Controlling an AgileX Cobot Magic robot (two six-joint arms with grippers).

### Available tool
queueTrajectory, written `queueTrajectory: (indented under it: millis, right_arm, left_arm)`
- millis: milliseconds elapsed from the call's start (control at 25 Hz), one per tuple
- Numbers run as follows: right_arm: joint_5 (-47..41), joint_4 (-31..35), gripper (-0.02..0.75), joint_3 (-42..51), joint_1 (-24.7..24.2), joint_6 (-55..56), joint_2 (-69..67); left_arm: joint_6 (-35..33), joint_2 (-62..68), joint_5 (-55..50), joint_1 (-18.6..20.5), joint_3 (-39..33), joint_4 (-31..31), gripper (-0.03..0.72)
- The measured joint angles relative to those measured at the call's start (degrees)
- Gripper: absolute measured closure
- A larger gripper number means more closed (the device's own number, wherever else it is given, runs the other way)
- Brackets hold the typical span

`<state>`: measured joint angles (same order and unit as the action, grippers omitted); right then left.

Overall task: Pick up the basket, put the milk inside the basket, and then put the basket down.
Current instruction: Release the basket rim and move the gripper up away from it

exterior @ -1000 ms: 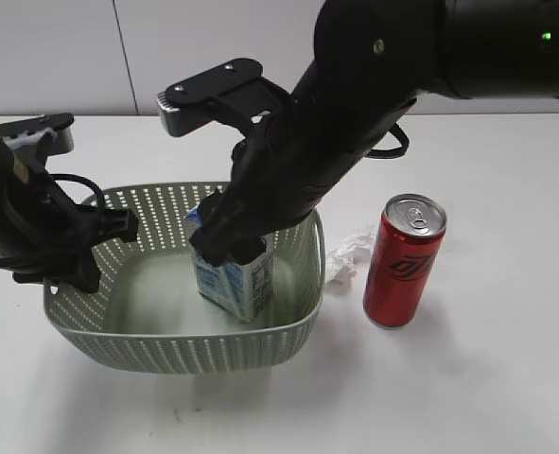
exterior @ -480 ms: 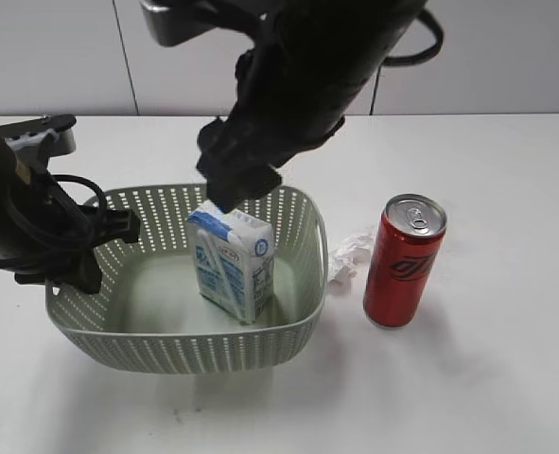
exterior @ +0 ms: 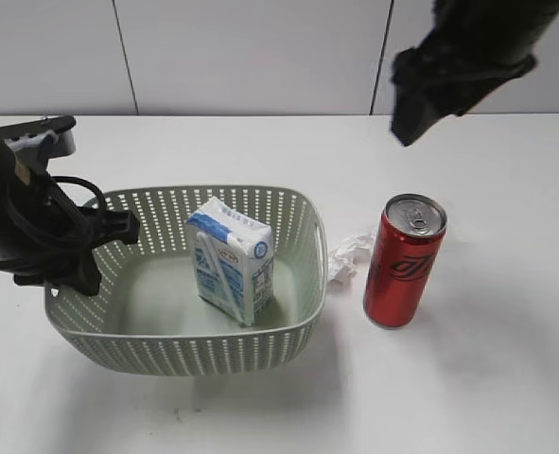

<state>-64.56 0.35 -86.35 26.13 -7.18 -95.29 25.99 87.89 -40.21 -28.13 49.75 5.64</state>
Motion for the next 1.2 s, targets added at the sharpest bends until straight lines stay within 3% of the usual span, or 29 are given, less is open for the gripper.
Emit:
queueTrajectory:
  millis: [200,360,720,1200]
  right_arm:
    - [-2.59,2.24,0.167,0.7,-13.33,0.0,1.97]
    - [-3.25,3.02,0.167,4.71,-19.22,-0.15,4.94]
    - [-2.93,2.85,0.167,19.32,-20.0,1.05,20.65]
    - [8.43,2.55,0.166,47.83,-20.0,7.5,55.39]
  left_arm:
    - [0.0,0.0,0.24,0.0,0.0,0.46,0.69]
    - [0.0,0.0,-0.07,0.0,0.0,0.7,0.69]
    - [0.0,0.0,-0.97,0.0,0.0,1.38,0.69]
    - [0.0,0.0,-0.97,0.93,0.0,2.9,0.69]
